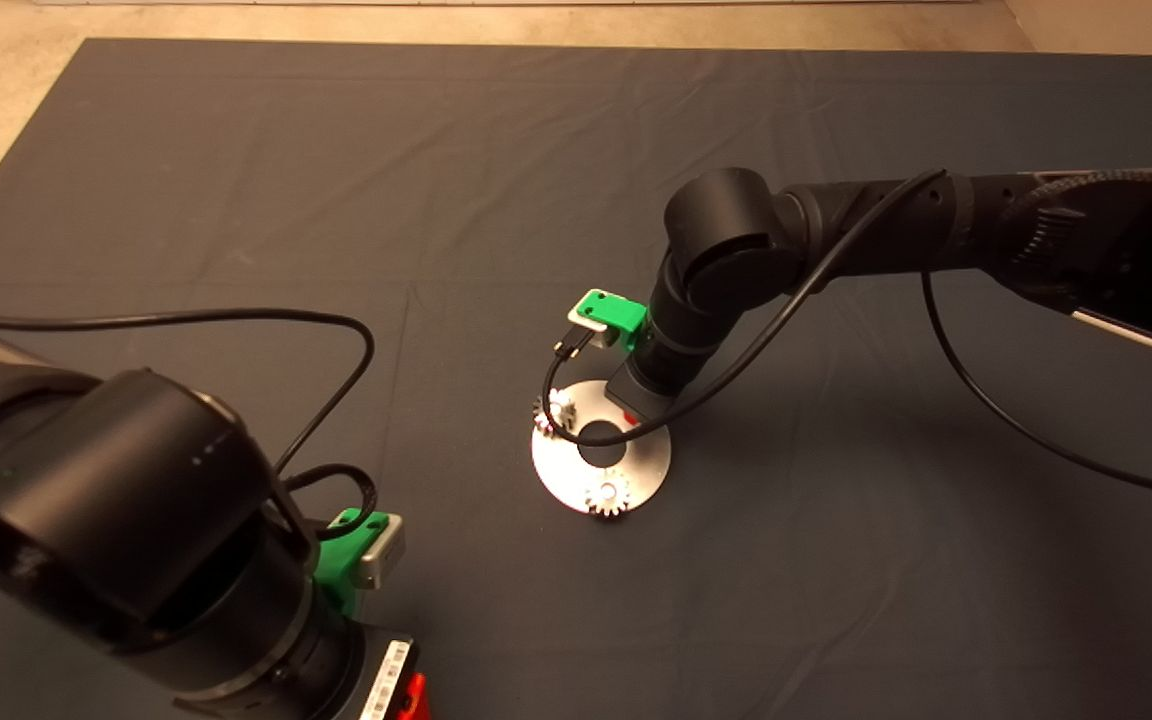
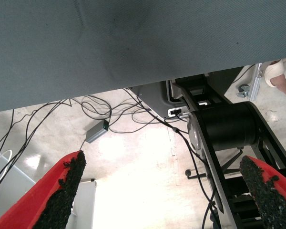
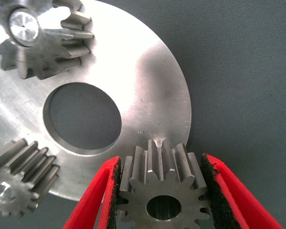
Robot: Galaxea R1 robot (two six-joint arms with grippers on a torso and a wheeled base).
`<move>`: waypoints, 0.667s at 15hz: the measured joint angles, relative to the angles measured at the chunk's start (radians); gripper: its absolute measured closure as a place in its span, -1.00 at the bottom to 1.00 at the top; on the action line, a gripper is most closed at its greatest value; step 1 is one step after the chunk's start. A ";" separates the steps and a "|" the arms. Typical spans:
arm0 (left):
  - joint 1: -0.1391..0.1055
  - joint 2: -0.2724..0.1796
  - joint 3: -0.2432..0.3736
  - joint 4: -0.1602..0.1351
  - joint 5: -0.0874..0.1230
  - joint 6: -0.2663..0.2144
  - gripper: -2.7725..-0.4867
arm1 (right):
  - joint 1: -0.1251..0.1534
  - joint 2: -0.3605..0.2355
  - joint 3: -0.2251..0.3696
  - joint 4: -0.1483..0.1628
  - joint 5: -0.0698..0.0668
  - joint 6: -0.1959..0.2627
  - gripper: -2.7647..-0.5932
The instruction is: Install three planetary gears onto the carrier pins
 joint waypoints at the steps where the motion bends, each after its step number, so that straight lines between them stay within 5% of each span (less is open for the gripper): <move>1: 0.000 0.000 0.000 0.000 0.000 0.000 -0.61 | -0.008 0.000 0.000 -0.006 0.001 0.000 0.56; 10: 0.000 0.000 0.005 0.000 0.000 0.000 -0.61 | -0.011 0.000 0.000 -0.010 0.000 0.000 0.55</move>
